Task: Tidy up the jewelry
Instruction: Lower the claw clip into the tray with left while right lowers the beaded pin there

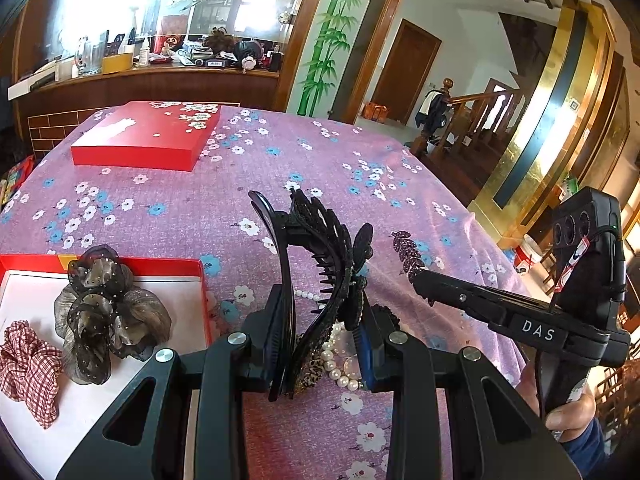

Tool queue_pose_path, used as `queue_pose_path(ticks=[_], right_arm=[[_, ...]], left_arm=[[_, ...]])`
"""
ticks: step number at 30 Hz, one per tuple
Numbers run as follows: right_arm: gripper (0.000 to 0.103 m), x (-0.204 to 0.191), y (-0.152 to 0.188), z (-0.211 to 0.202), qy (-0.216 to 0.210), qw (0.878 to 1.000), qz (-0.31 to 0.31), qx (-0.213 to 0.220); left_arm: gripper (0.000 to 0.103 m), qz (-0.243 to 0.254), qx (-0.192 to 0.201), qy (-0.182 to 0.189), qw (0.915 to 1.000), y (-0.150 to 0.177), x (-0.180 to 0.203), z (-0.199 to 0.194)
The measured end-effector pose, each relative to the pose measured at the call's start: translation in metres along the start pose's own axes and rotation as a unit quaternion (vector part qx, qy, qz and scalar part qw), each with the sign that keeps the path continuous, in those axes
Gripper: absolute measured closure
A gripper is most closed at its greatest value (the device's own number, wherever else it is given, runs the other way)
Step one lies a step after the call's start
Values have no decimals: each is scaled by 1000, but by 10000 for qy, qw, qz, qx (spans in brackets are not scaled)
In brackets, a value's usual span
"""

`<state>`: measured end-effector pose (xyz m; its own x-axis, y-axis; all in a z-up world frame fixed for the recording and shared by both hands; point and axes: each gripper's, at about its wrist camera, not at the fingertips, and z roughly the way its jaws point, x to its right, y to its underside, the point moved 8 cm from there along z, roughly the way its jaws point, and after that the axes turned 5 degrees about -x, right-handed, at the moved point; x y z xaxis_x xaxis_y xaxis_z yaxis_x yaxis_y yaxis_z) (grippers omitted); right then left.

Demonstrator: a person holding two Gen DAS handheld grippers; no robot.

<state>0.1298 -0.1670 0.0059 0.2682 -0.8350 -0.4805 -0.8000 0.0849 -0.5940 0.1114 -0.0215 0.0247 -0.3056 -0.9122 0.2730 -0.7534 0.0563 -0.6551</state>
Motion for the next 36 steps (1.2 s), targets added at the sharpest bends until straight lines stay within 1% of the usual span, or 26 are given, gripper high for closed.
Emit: queue_pose_path(ticks=[3, 7, 9, 11, 15, 18, 22, 24, 28, 31, 36], right_arm=[[96, 3, -1, -2, -29, 10000, 73, 55], [96, 7, -2, -3, 55, 9998, 121, 122], [96, 8, -2, -4, 78, 9997, 166, 172], [96, 7, 0, -9, 25, 9993, 304, 205], [95, -20, 12, -19, -96, 9994, 230, 232], [95, -51, 22, -18, -378, 9991, 144, 160], [95, -100, 35, -14, -737, 9972, -111, -11], [95, -123, 42, -11, -800, 9963, -310, -85], [95, -162, 61, 6, -1000, 9927, -524, -420], [95, -178, 73, 23, -988, 9908, -669, -644], [95, -191, 88, 51, -899, 9886, -724, -964]], left_arm=[[73, 4, 35, -49, 10000, 0, 0, -2], [73, -71, 196, -178, 9996, -4, -3, -9], [73, -112, 157, -111, 9998, -3, 0, -14], [73, -201, 220, -91, 9995, 2, 1, -29], [73, -153, 384, -130, 9991, 19, -1, -64], [73, -238, 476, -168, 9984, 33, -15, -91], [73, -410, 569, -379, 9968, 54, -49, -123], [73, -544, 614, -470, 9955, 62, -66, -133], [73, -873, 557, -738, 9919, 82, -110, -145], [73, -1210, 441, -970, 9869, 98, -150, -148], [73, -1583, 367, -1171, 9797, 109, -192, -149]])
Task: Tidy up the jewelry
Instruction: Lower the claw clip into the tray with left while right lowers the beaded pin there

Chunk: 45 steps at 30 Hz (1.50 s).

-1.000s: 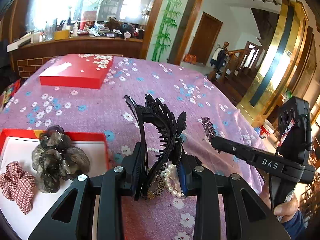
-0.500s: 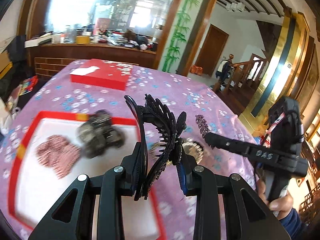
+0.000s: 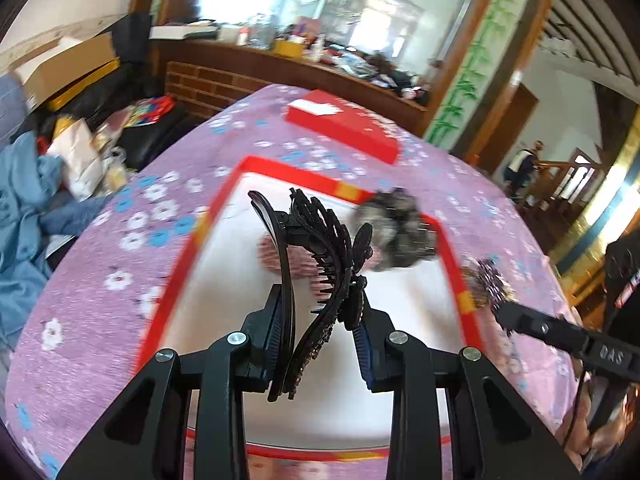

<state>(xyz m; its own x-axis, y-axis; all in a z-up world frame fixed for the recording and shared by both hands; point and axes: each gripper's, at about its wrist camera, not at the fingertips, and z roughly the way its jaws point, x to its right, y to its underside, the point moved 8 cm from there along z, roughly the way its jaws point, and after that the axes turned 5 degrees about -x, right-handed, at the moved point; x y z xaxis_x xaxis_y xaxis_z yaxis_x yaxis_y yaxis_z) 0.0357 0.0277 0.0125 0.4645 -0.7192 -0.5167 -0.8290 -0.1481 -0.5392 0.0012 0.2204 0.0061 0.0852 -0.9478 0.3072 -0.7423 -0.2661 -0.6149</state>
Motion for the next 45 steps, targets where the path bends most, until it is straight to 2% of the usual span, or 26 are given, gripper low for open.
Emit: queue_pose_path(ticks=[4, 13, 23, 27, 37, 45], right_arm=[[95, -4, 3, 23, 94, 9997, -14, -206], [95, 0, -9, 57, 447, 9981, 31, -413], [95, 11, -11, 80, 715, 9959, 66, -558], [94, 13, -8, 84, 700, 9956, 114, -619], [93, 8, -7, 66, 619, 9969, 36, -492], [94, 21, -17, 6, 506, 9985, 222, 62]], left_arm=[[73, -60, -203, -104, 9997, 1, -17, 13], [73, -86, -476, -215, 9986, -6, -29, 40], [73, -140, -456, -131, 9988, -7, -30, 43], [73, -131, -407, -146, 9990, -8, -29, 41], [68, -80, -266, -216, 9994, -11, -22, 27], [68, 263, 75, -125, 9995, -20, 16, -8]])
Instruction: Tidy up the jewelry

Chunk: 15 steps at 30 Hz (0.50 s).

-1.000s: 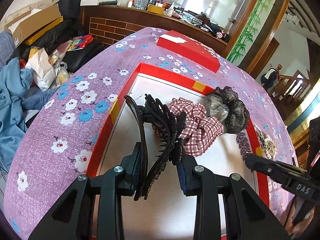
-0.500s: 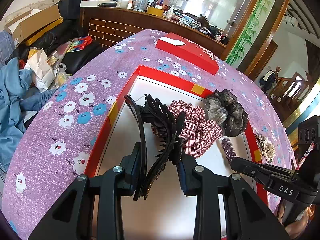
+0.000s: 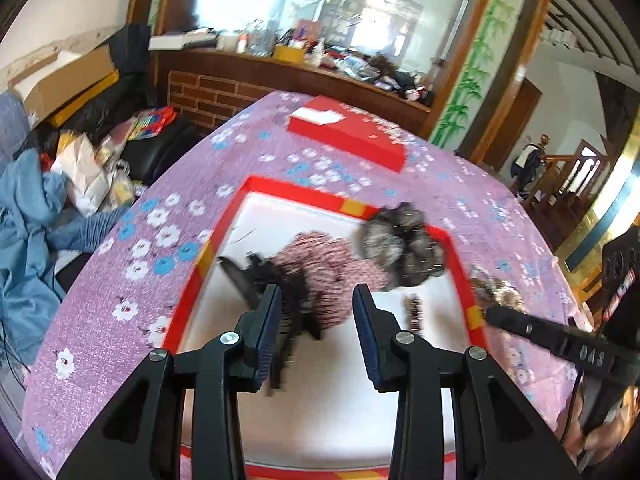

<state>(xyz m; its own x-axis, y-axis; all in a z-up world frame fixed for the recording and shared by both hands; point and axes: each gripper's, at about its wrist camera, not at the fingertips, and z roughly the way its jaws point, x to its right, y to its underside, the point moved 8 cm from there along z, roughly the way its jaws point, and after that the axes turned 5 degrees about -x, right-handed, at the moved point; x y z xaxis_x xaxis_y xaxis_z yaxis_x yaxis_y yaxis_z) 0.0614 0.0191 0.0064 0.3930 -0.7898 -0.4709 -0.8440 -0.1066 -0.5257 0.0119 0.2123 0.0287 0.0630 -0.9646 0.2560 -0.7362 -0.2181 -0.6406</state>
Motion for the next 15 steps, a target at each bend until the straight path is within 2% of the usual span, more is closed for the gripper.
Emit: queue_pose_path(ticks=[5, 10, 12, 15], right_arm=[[90, 44, -4, -40, 207, 9984, 357, 375], [88, 96, -1, -65, 491, 9940, 823, 519], [77, 115, 0, -70, 670, 9916, 971, 524], [74, 137, 5, -67, 801, 9891, 1159, 427]], left_arm=[[66, 438, 16, 169, 9989, 2, 47, -7], [65, 852, -164, 313, 9957, 12, 93, 4], [65, 958, -232, 362, 9945, 17, 108, 9], [65, 1119, -321, 449, 9922, 25, 128, 14]])
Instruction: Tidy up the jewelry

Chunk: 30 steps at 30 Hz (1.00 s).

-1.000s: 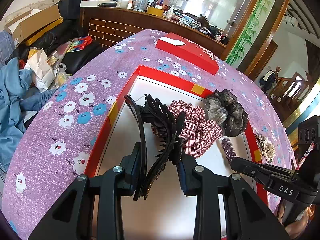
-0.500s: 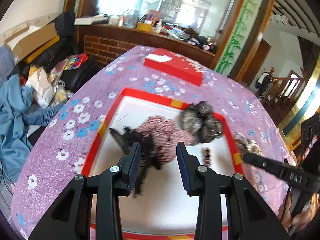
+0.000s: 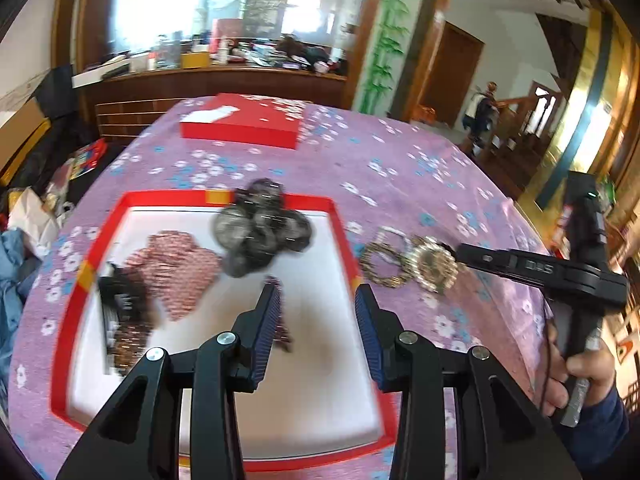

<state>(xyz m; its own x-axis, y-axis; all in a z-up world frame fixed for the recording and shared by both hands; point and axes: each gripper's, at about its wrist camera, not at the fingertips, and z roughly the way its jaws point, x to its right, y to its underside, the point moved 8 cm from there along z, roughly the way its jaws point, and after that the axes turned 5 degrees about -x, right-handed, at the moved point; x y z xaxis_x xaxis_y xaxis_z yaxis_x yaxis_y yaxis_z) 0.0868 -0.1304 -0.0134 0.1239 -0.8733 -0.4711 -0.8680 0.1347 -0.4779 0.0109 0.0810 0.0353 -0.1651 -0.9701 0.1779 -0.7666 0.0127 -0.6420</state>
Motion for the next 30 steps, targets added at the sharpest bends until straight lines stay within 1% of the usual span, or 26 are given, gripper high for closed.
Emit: queue_pose_path(ticks=[4, 6, 11, 13, 14, 15, 18, 21, 26, 30], right_arm=[[74, 10, 2, 15, 92, 9999, -18, -139], [75, 11, 1, 22, 170, 9998, -52, -135], [75, 12, -1, 39, 361, 9989, -234, -167], [79, 11, -2, 41, 397, 9987, -293, -122], [85, 11, -3, 41, 365, 9988, -307, -92], [88, 11, -4, 39, 326, 9990, -284, -57], [89, 17, -8, 29, 242, 9995, -134, 136], [89, 22, -12, 16, 70, 9994, 52, 343], [89, 31, -22, -13, 28, 9957, 246, 888], [88, 39, -25, -18, -80, 9948, 423, 928]], left_arm=[[65, 201, -135, 59, 9997, 5, 22, 10], [65, 276, -186, 66, 9994, 6, 29, 14], [64, 399, -321, 91, 9986, 8, 37, 25], [64, 431, -392, 100, 9983, 7, 40, 31], [64, 451, -425, 114, 9980, 7, 42, 34], [64, 466, -458, 122, 9978, 6, 44, 37], [64, 536, -543, 149, 9970, 3, 52, 45], [64, 639, -619, 167, 9959, -3, 63, 55], [64, 959, -893, 164, 9912, -9, 88, 82], [64, 1227, -1070, 51, 9866, -8, 106, 104]])
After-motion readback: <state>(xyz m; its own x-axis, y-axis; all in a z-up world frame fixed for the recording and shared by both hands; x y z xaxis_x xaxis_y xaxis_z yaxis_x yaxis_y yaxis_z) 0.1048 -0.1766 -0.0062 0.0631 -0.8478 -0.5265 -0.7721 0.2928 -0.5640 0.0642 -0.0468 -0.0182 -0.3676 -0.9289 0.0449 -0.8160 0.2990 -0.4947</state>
